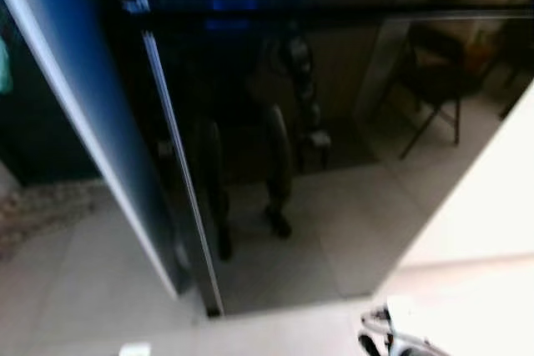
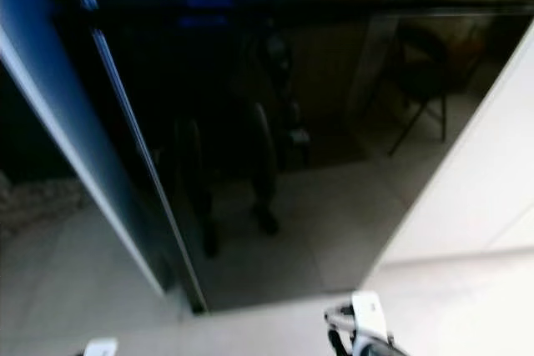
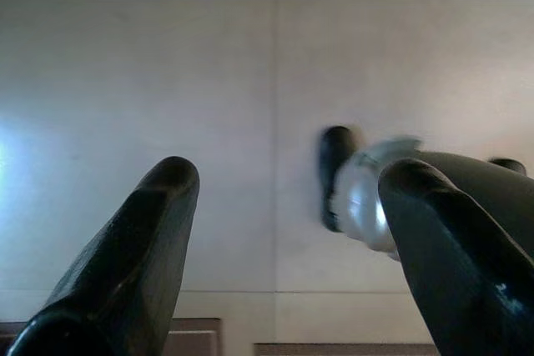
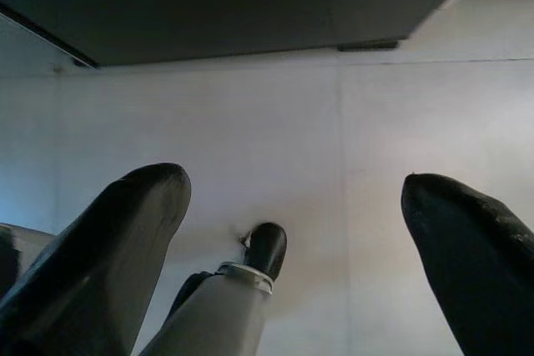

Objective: Restocking fridge

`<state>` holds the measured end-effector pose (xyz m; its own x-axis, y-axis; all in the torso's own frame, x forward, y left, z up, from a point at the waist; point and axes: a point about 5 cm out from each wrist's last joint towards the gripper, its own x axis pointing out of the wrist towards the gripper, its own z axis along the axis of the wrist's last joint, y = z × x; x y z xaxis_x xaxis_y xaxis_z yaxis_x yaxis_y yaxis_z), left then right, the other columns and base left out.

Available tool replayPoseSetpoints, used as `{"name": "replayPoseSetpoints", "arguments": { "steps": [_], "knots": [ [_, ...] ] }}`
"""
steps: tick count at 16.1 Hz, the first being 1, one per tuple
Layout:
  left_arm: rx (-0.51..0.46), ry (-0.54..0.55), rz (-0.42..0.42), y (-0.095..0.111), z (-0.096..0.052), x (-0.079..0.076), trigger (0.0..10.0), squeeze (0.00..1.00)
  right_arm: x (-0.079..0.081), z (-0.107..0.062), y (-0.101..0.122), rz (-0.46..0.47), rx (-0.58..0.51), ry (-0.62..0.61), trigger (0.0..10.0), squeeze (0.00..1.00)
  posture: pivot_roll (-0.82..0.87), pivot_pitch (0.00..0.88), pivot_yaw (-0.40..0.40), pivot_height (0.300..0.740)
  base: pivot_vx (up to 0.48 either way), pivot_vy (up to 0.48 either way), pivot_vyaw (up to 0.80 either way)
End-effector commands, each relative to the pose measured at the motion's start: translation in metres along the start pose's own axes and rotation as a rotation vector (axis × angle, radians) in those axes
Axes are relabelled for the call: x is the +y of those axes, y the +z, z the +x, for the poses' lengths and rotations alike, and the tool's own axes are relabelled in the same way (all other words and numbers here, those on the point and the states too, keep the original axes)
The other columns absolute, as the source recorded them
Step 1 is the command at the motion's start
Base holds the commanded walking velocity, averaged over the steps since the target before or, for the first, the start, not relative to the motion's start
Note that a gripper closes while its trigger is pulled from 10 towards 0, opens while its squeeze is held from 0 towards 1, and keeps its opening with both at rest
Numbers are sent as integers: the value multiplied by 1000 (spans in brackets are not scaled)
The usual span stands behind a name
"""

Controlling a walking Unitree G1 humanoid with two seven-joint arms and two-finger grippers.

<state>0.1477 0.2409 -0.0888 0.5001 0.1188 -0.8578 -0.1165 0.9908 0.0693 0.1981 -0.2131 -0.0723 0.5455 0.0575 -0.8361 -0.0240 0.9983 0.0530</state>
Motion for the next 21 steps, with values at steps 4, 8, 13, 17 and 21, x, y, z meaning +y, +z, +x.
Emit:
{"name": "replayPoseSetpoints", "arguments": {
  "steps": [4, 8, 13, 17, 21],
  "knots": [
    [12, -13, -3, -4, 0, -5, 10000, 0, -6, -2, -6, -27, 18, -16, 10000, 0, 45, 0, -19, 740, 0, 355, 200],
    [17, -15, 4, -5, 0, -5, 10000, 0, -5, -2, -9, 7, 19, -9, 10000, 0, 39, 0, -15, 740, 0, 354, 400],
    [30, -21, 26, -10, -1, -5, 10000, 0, -3, -2, -14, -3, 27, 2, 10000, 0, 34, 0, 0, 740, 0, 353, 0],
    [39, -25, 53, -12, -2, -3, 10000, 0, -1, -2, -18, 1, 32, -1, 10000, 0, 30, 0, 14, 740, 0, 354, 0],
    [33, -29, 48, -11, -1, -4, 10000, 0, -3, -3, -16, -3, 24, -5, 10000, 0, 45, 0, 1, 740, 0, 353, 0]
  ]
}}
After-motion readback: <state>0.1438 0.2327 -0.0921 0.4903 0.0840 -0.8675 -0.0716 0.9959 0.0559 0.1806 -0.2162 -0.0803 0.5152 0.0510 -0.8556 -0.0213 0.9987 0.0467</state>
